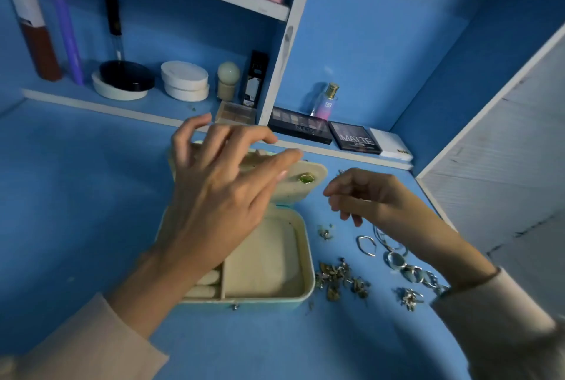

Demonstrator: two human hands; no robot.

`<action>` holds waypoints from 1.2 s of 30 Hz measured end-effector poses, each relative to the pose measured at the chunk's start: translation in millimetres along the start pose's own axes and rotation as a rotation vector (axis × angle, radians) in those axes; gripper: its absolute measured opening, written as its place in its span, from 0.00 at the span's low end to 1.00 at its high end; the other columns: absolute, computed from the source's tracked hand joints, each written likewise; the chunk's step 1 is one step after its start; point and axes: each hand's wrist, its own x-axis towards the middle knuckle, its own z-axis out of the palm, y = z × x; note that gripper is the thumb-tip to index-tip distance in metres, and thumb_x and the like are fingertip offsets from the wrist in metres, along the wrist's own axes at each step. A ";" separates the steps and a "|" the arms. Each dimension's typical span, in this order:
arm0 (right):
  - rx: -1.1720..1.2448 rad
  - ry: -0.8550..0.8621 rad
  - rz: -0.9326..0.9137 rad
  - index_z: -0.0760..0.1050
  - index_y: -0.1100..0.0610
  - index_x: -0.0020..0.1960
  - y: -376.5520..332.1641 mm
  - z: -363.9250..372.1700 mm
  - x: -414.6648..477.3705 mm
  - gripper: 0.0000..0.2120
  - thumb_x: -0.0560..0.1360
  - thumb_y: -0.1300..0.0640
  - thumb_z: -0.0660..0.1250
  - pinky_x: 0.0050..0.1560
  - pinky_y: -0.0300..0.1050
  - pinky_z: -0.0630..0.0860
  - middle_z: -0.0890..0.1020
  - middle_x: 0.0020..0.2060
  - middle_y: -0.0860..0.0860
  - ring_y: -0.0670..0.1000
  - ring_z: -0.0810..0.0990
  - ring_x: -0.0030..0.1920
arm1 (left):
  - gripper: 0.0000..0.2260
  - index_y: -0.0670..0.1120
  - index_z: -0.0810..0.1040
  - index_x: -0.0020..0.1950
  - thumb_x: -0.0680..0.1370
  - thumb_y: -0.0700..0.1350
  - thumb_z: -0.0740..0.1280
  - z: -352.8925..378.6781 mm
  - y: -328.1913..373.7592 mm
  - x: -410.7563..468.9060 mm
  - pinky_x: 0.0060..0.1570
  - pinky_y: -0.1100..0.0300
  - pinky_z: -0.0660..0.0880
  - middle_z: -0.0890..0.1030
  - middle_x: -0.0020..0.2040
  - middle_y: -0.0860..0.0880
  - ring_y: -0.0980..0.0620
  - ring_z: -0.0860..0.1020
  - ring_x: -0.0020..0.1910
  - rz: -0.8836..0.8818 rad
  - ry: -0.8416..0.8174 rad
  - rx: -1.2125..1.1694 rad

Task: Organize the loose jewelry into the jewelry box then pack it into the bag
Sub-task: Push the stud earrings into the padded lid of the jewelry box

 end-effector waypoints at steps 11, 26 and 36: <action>-0.491 -0.253 -0.137 0.80 0.49 0.46 17.0 0.4 -42.0 0.05 0.71 0.57 0.72 0.40 0.31 0.69 0.80 0.38 0.45 0.46 0.77 0.41 | 0.11 0.44 0.77 0.59 0.77 0.43 0.66 6.7 -6.4 -3.1 0.70 0.40 0.52 0.77 0.61 0.45 0.46 0.70 0.63 -0.062 -0.042 -0.003; -0.532 -0.224 -0.274 0.82 0.49 0.46 21.5 27.2 -40.1 0.06 0.70 0.54 0.71 0.40 0.34 0.69 0.75 0.34 0.45 0.43 0.73 0.39 | 0.15 0.46 0.76 0.63 0.76 0.39 0.65 6.5 -6.3 -2.7 0.72 0.41 0.49 0.75 0.65 0.46 0.45 0.68 0.66 -0.092 -0.081 -0.016; 0.062 0.058 -0.013 0.79 0.56 0.38 6.1 21.6 -33.7 0.07 0.70 0.66 0.72 0.44 0.42 0.78 0.85 0.37 0.52 0.50 0.82 0.38 | 0.17 0.45 0.76 0.63 0.74 0.37 0.65 5.9 -6.8 -1.0 0.72 0.42 0.50 0.76 0.64 0.46 0.46 0.69 0.66 -0.104 -0.097 -0.038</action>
